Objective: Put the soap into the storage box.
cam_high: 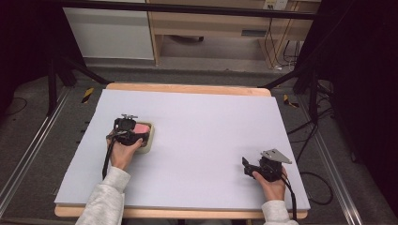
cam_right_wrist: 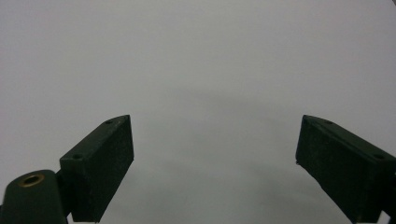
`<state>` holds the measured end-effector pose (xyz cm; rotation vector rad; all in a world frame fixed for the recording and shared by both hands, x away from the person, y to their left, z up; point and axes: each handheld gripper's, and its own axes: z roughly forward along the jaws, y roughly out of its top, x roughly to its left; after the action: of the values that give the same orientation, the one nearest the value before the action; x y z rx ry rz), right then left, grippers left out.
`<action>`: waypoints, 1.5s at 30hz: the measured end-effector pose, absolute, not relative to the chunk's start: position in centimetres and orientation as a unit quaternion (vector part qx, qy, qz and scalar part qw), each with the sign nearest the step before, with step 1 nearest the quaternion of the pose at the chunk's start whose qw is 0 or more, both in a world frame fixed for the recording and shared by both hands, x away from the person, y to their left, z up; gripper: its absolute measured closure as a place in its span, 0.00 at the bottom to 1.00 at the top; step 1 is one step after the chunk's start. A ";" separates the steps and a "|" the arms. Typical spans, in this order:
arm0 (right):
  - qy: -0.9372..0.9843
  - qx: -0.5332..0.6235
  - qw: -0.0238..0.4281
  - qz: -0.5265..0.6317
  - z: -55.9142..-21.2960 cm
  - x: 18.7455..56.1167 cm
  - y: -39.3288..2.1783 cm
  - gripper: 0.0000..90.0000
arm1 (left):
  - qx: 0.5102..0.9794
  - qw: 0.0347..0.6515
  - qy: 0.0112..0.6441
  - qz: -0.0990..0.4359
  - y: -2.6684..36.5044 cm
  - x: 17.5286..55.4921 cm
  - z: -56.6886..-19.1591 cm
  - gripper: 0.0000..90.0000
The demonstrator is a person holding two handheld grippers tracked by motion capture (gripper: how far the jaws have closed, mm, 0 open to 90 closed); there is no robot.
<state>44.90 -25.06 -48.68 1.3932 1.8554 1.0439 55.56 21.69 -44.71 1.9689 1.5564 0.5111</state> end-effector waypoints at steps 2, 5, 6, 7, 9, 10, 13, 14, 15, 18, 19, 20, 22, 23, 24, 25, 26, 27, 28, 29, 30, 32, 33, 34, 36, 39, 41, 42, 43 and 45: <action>0.697 0.523 0.295 0.392 -48.7 44.9 -25.1 0.13 | 0.737 0.285 0.582 0.193 21.6 55.5 -44.7 0.41; 0.697 0.522 0.296 0.392 -48.7 44.9 -25.0 0.13 | 0.738 0.284 0.580 0.197 21.6 55.5 -44.8 0.41; 0.697 0.523 0.295 0.392 -48.7 44.9 -25.1 0.13 | 0.738 0.283 0.580 0.197 21.5 55.5 -44.9 0.41; 0.697 0.523 0.295 0.392 -48.7 44.9 -25.1 0.13 | 0.739 0.283 0.579 0.199 21.5 55.5 -44.9 0.41; 0.697 0.523 0.295 0.392 -48.7 44.9 -25.1 0.13 | 0.739 0.283 0.578 0.201 21.5 55.5 -44.9 0.41; 0.697 0.522 0.295 0.392 -48.7 44.9 -25.1 0.13 | 0.739 0.283 0.577 0.200 21.5 55.4 -44.9 0.41; 0.697 0.523 0.294 0.392 -48.7 44.9 -25.0 0.13 | 0.741 0.284 0.575 0.202 21.5 55.4 -45.0 0.41; 0.697 0.524 0.294 0.392 -48.7 44.9 -25.0 0.13 | 0.742 0.284 0.573 0.203 21.5 55.4 -45.0 0.41; 0.697 0.524 0.294 0.391 -48.7 44.9 -25.0 0.13 | 0.744 0.284 0.570 0.203 21.5 55.3 -45.0 0.41; 0.698 0.523 0.294 0.390 -48.7 44.9 -25.1 0.13 | 0.745 0.285 0.567 0.204 21.6 55.3 -45.0 0.41; 0.698 0.523 0.294 0.391 -48.7 44.9 -25.1 0.13 | 0.746 0.286 0.566 0.203 21.6 55.2 -45.0 0.41; 0.698 0.523 0.294 0.391 -48.7 44.9 -25.1 0.13 | 0.746 0.287 0.565 0.203 21.6 55.2 -45.0 0.41; 0.698 0.523 0.295 0.390 -48.7 44.9 -25.1 0.13 | 0.745 0.289 0.566 0.204 21.7 55.0 -45.0 0.40; 0.698 0.523 0.294 0.391 -48.7 44.9 -25.1 0.13 | 0.744 0.293 0.565 0.205 21.7 55.0 -44.9 0.40; 0.699 0.523 0.294 0.390 -48.7 45.0 -25.1 0.13 | 0.741 0.299 0.565 0.205 21.7 54.9 -44.8 0.38; 0.699 0.523 0.294 0.390 -48.7 45.0 -25.1 0.13 | 0.741 0.304 0.563 0.204 21.8 54.8 -44.7 0.34; 0.699 0.523 0.293 0.390 -48.7 45.0 -25.1 0.13 | 0.742 0.306 0.561 0.204 21.8 54.8 -44.5 0.29; 0.699 0.523 0.293 0.390 -48.7 45.0 -25.1 0.13 | 0.743 0.306 0.558 0.206 21.9 54.7 -44.4 0.30; 0.698 0.523 0.293 0.390 -48.7 44.9 -25.1 0.13 | 0.743 0.307 0.558 0.207 21.9 54.6 -44.3 0.30; 0.698 0.523 0.294 0.390 -48.7 44.9 -25.0 0.13 | 0.743 0.309 0.557 0.207 21.9 54.5 -44.2 0.30; 0.698 0.523 0.295 0.390 -48.7 44.9 -25.0 0.13 | 0.743 0.311 0.555 0.208 22.0 54.4 -44.2 0.29; 0.698 0.523 0.295 0.390 -48.7 44.9 -25.0 0.13 | 0.742 0.318 0.552 0.207 22.1 54.1 -44.0 0.29; 0.698 0.523 0.294 0.390 -48.7 44.9 -25.1 0.13 | 0.741 0.323 0.551 0.208 22.1 54.0 -43.9 0.29; 0.698 0.524 0.294 0.390 -48.7 44.9 -25.1 0.13 | 0.741 0.325 0.549 0.208 22.1 53.9 -43.8 0.29; 0.698 0.524 0.294 0.390 -48.7 44.9 -25.0 0.13 | 0.741 0.333 0.545 0.210 22.2 53.5 -43.5 0.29; 0.698 0.524 0.294 0.390 -48.7 44.9 -25.1 0.13 | 0.740 0.342 0.539 0.213 22.3 52.9 -43.2 0.29; 0.698 0.524 0.294 0.390 -48.7 44.9 -25.1 0.13 | 0.739 0.345 0.536 0.217 22.5 52.5 -43.0 0.29; 0.698 0.524 0.294 0.390 -48.7 44.9 -25.0 0.13 | 0.740 0.346 0.534 0.218 22.6 52.3 -43.0 0.28; 0.698 0.524 0.294 0.390 -48.7 44.9 -25.0 0.13 | 0.740 0.349 0.532 0.218 22.8 52.0 -42.9 0.28; 0.699 0.523 0.294 0.390 -48.7 45.0 -25.1 0.13 | 0.737 0.357 0.530 0.219 23.1 51.5 -42.8 0.27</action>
<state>44.97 -25.09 -48.71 1.3923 1.8596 1.0377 51.50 23.11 -42.81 1.9031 1.3689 0.5646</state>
